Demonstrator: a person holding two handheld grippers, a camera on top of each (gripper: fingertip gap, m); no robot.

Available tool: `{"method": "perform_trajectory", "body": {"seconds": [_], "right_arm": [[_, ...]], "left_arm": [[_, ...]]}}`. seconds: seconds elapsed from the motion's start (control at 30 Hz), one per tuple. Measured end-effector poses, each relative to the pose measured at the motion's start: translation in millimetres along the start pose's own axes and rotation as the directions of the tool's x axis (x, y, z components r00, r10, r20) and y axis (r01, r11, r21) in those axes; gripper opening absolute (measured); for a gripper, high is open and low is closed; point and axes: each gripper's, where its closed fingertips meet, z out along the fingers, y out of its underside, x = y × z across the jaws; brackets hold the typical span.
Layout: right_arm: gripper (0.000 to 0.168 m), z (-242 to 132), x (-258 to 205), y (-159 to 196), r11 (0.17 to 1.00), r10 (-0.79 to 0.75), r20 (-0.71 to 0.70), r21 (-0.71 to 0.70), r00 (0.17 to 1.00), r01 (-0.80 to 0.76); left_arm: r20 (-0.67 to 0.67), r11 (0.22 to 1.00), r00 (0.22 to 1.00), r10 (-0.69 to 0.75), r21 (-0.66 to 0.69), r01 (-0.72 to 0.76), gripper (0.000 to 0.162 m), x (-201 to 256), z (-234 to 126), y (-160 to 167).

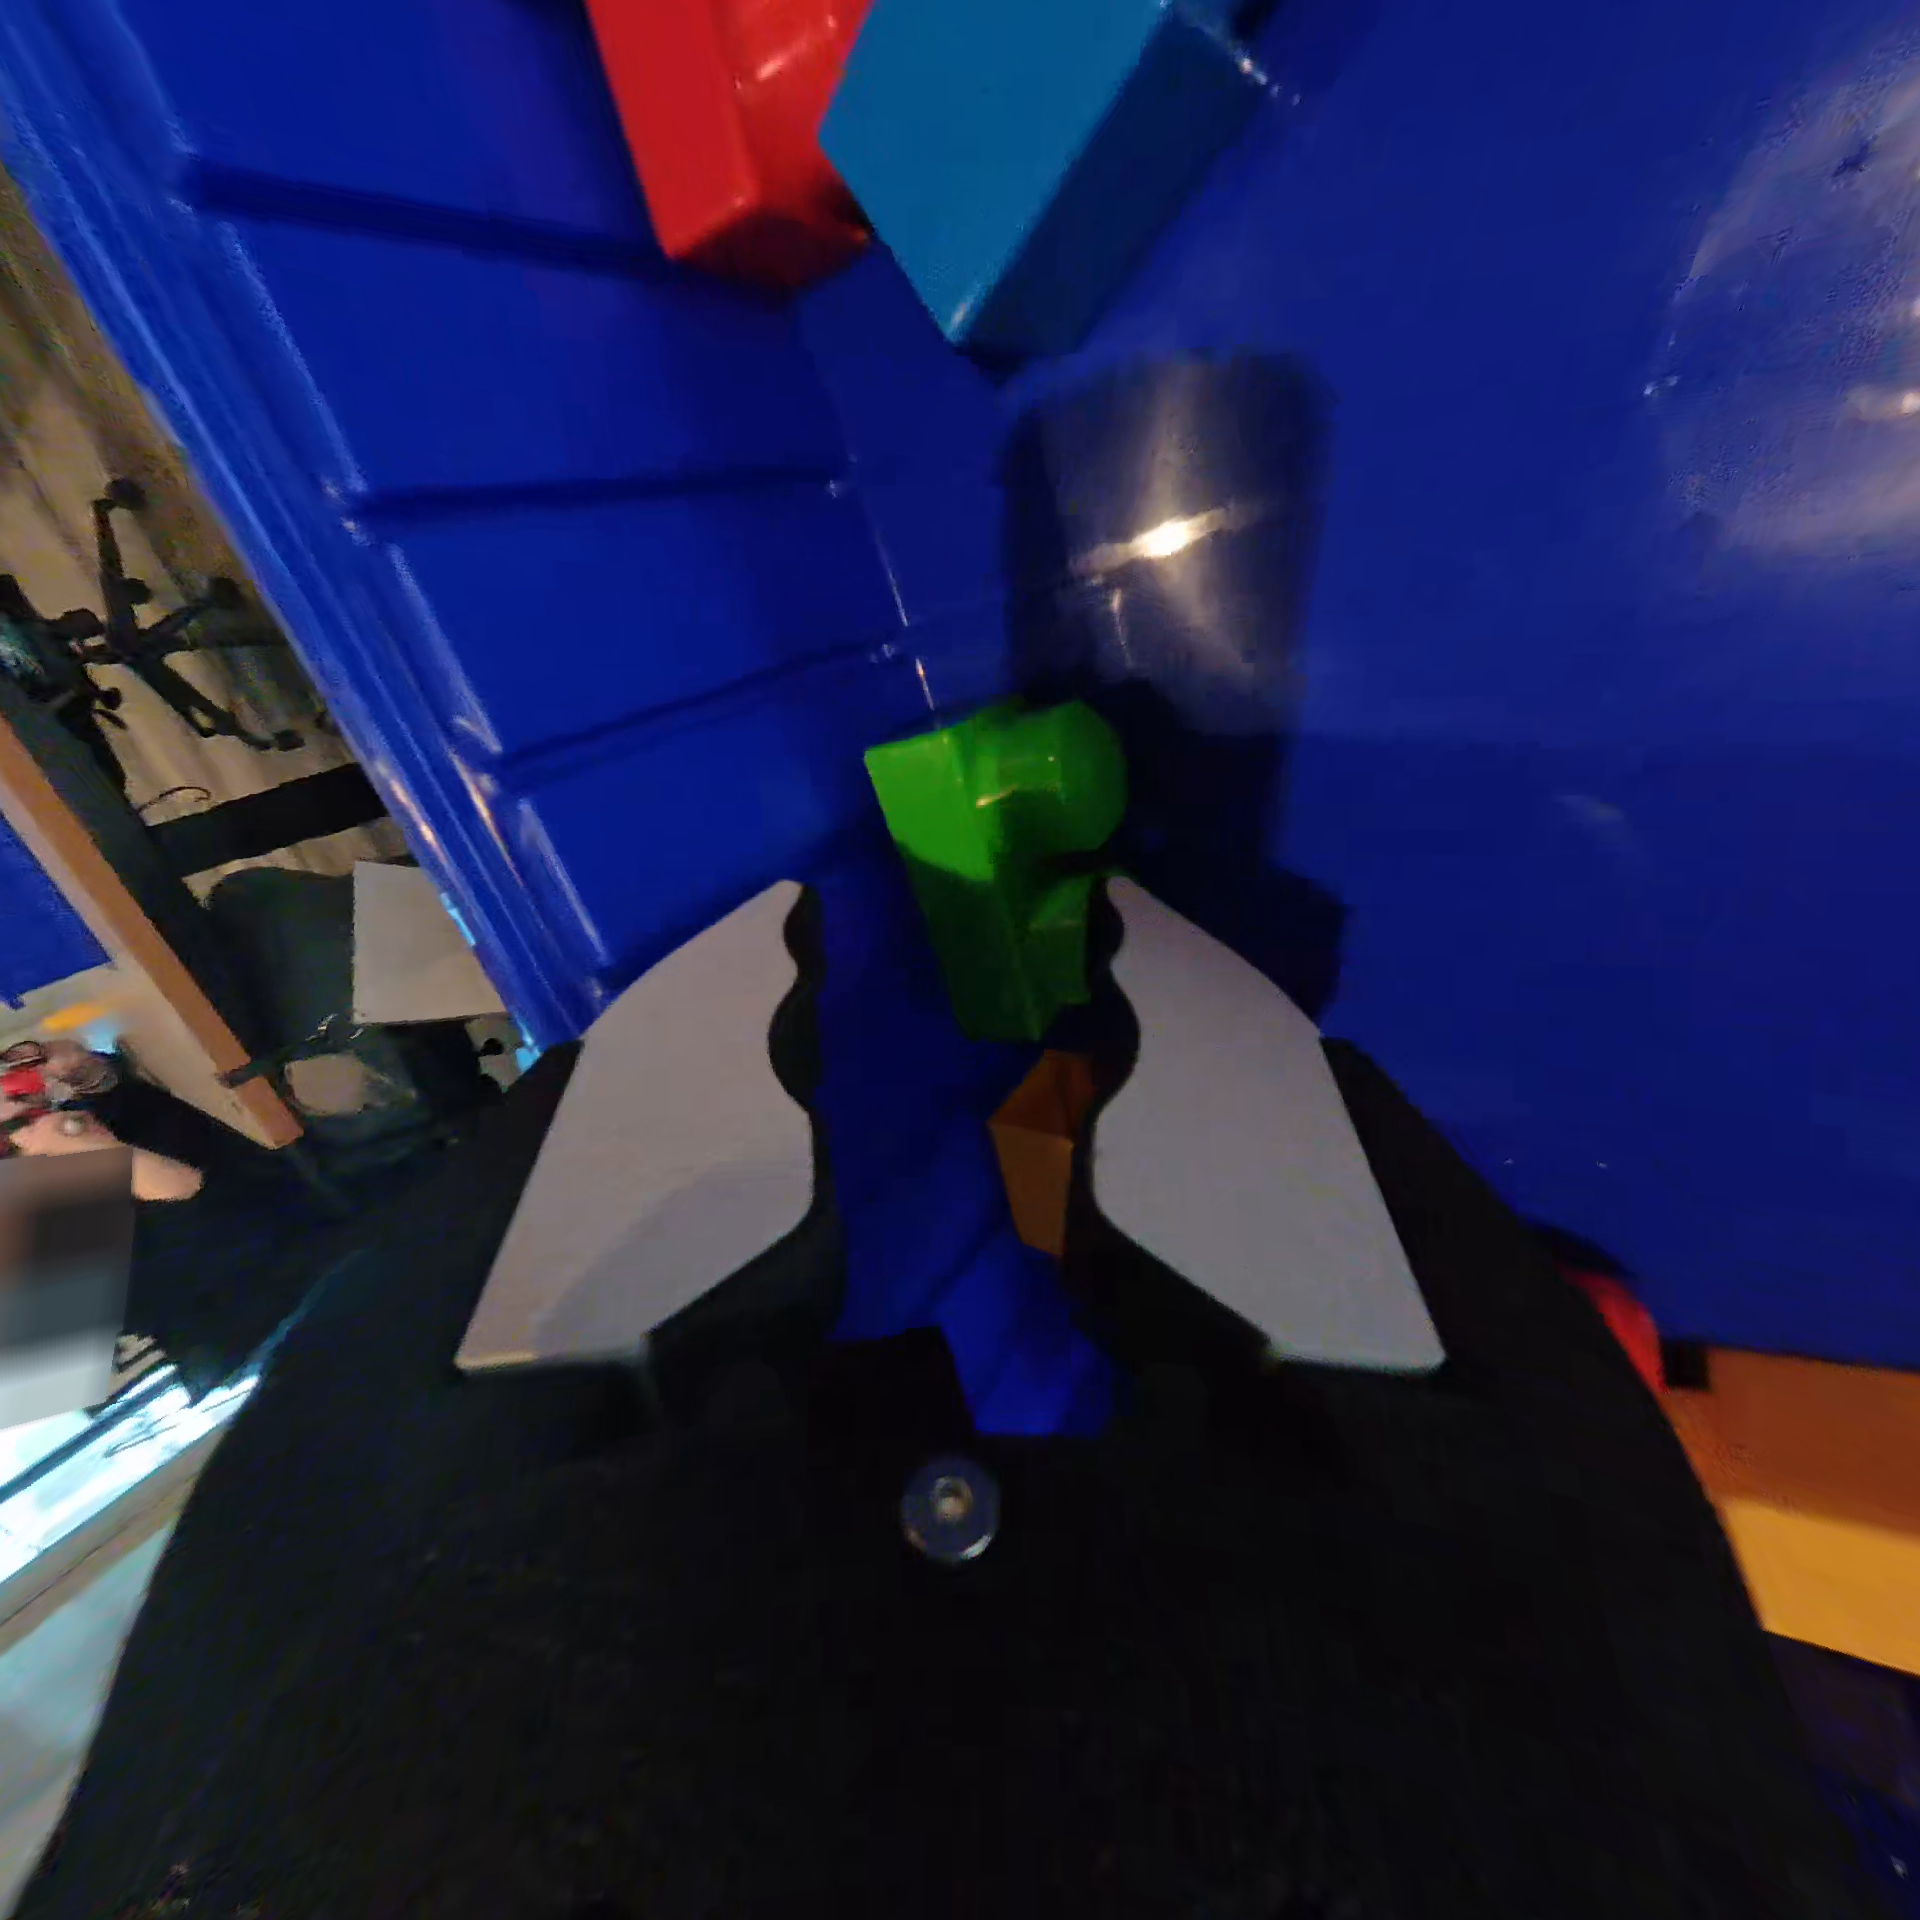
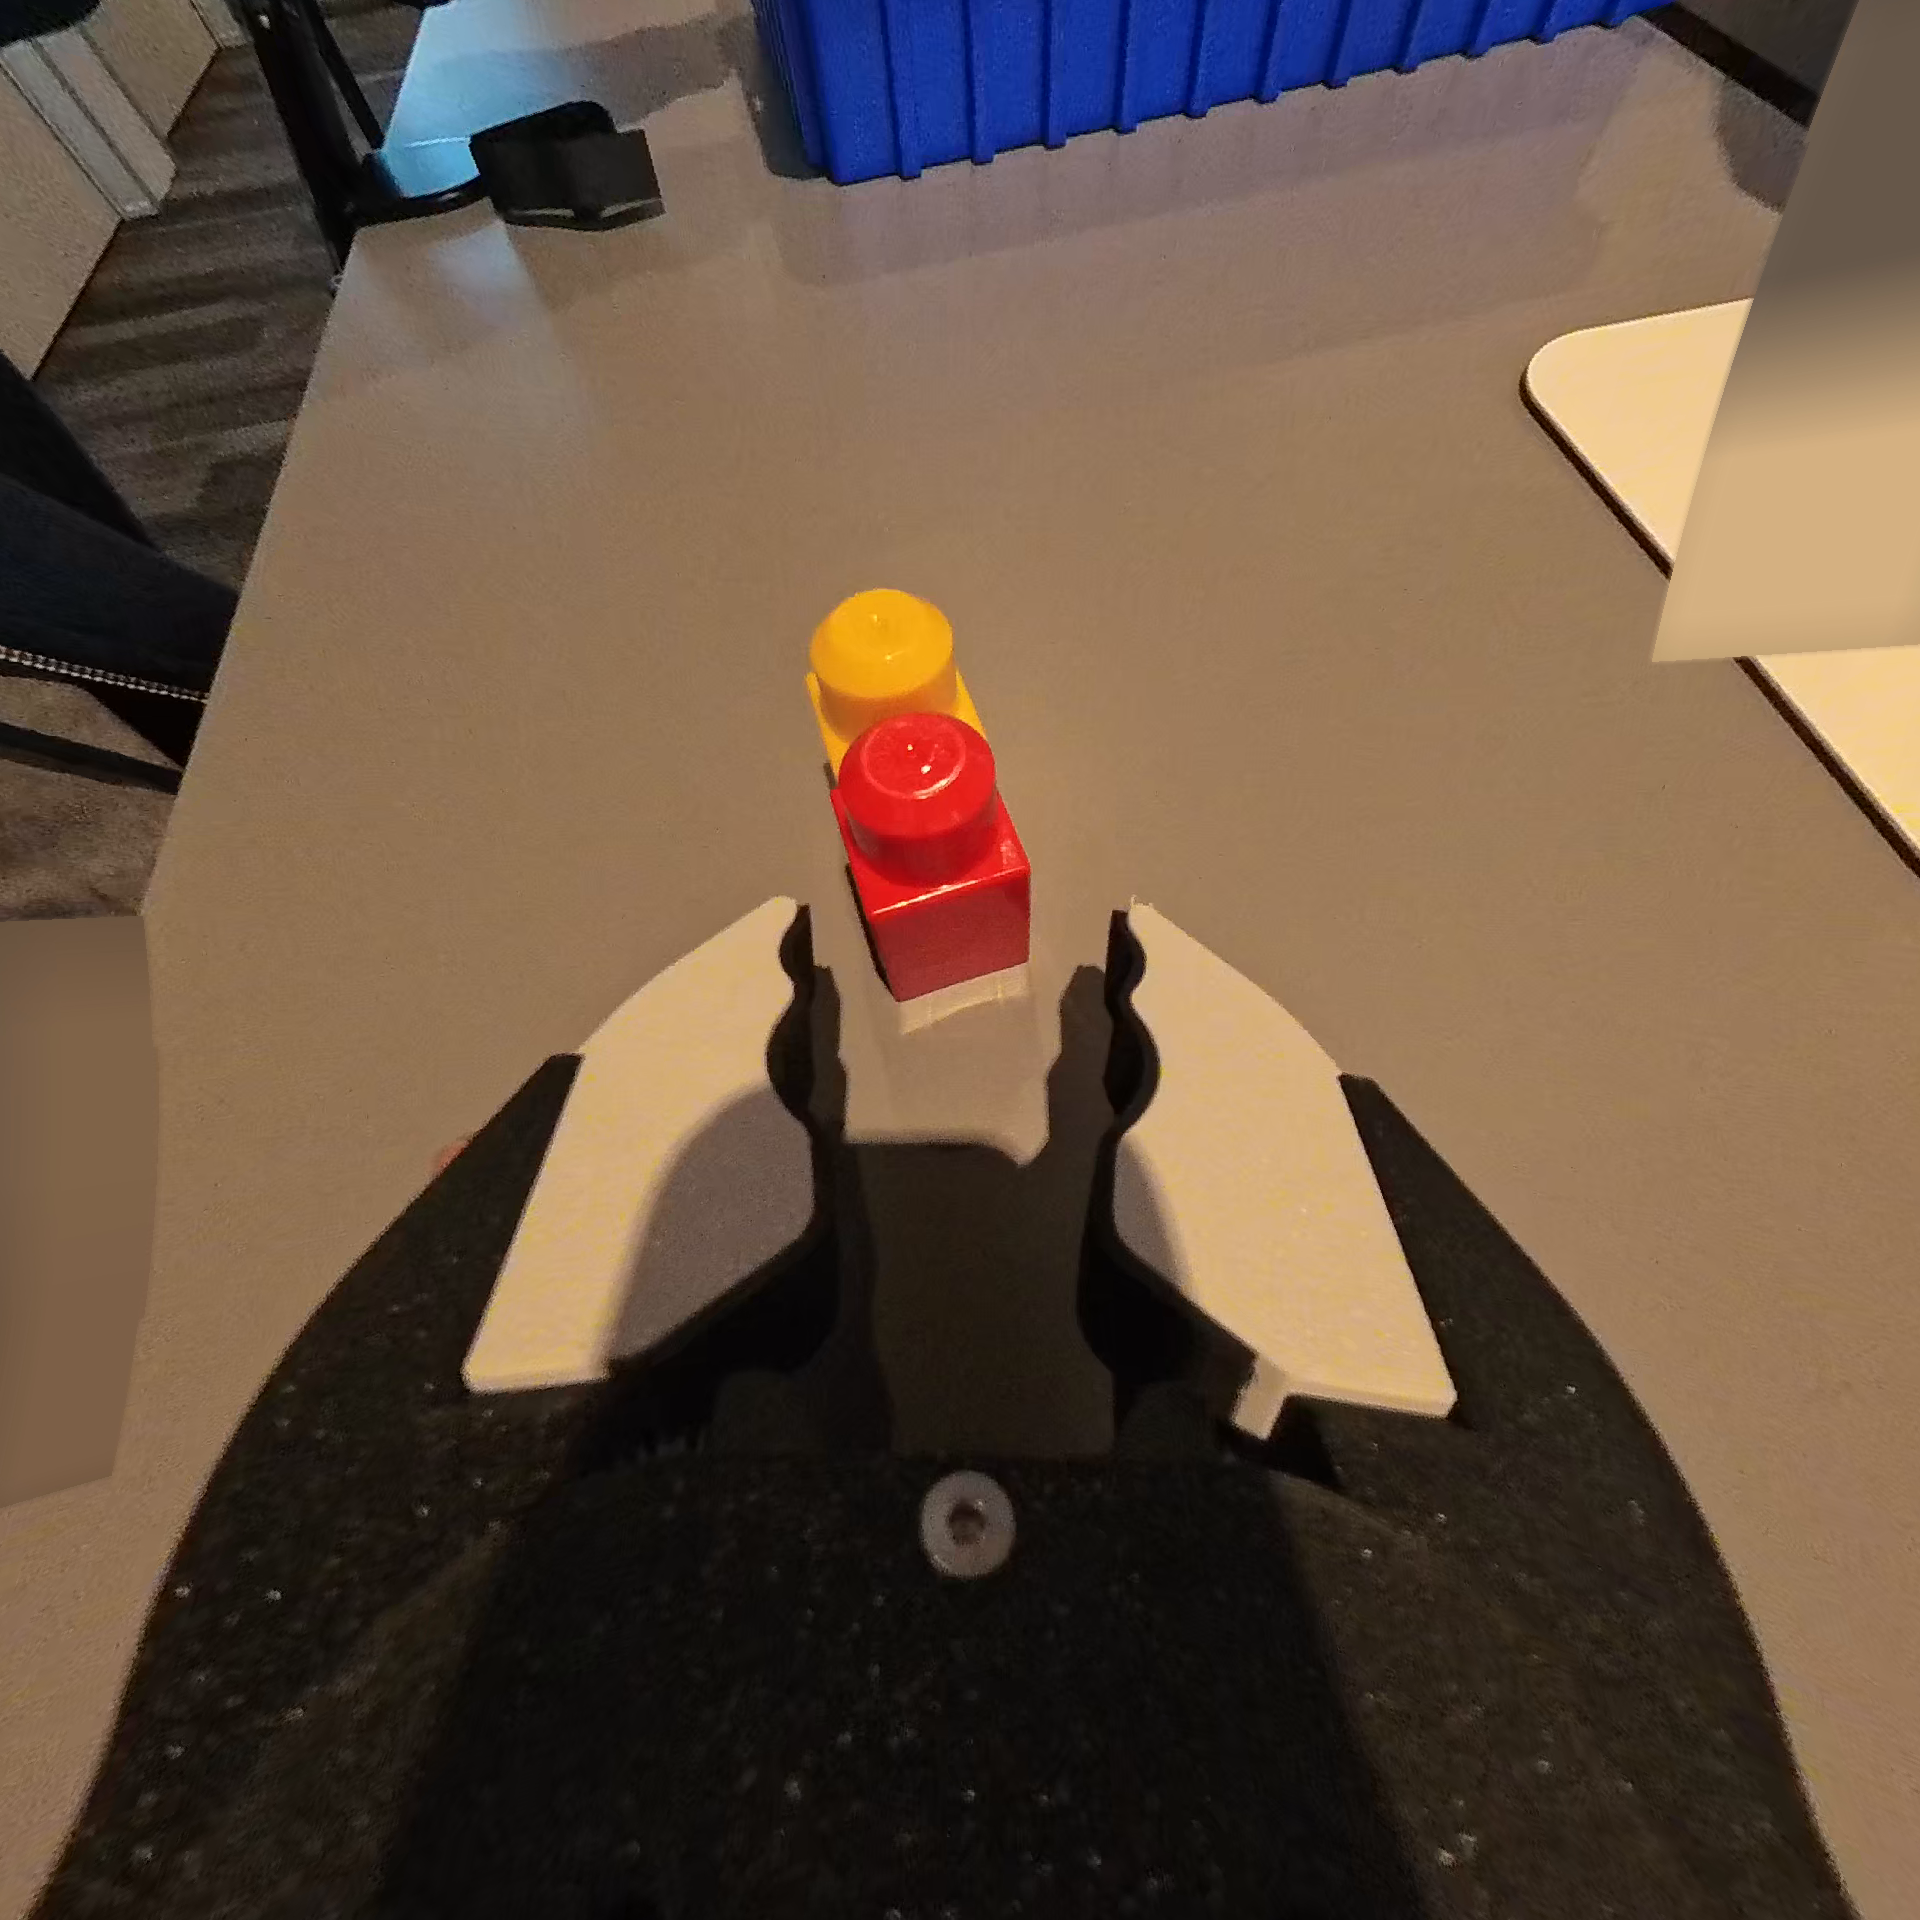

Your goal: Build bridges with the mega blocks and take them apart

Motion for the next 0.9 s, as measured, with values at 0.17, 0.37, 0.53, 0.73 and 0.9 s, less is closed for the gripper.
{"method": "perform_trajectory", "body": {"seconds": [0.17, 0.37, 0.53, 0.73, 0.9], "right_arm": [[0.054, 0.8, -1.8, 1.5, 1.000, -0.021, -0.006, -0.013, 1.000, 0.021], [0.054, 1.1, -1.9, 2.2, 0.999, -0.029, -0.016, -0.018, 0.999, 0.028], [0.054, 2.2, -1.8, 2.9, 0.999, -0.023, -0.008, -0.026, 1.000, 0.022], [0.053, 2.6, -1.6, 3.1, 0.999, -0.020, -0.007, -0.028, 1.000, 0.020], [0.053, 2.5, -2.4, 3.4, 0.999, -0.027, -0.009, -0.029, 1.000, 0.026]], "left_arm": [[0.057, 0.997, 0.997, 0.055, -0.048, -0.052, 0.076, 9.9, 4.6, 0.6], [-0.141, 0.999, 0.989, -0.045, 0.013, 0.047, 0.066, 26.0, 10.2, 0.8], [-0.368, 0.992, 0.929, -0.038, 0.096, 0.079, 0.075, 47.3, -9.1, -2.1], [-0.354, 0.980, 0.932, -0.081, 0.142, 0.139, 0.079, 33.6, -19.2, -7.5], [-0.315, 0.998, 0.949, -0.008, 0.051, 0.025, 0.070, 43.9, 5.9, 6.1]]}}
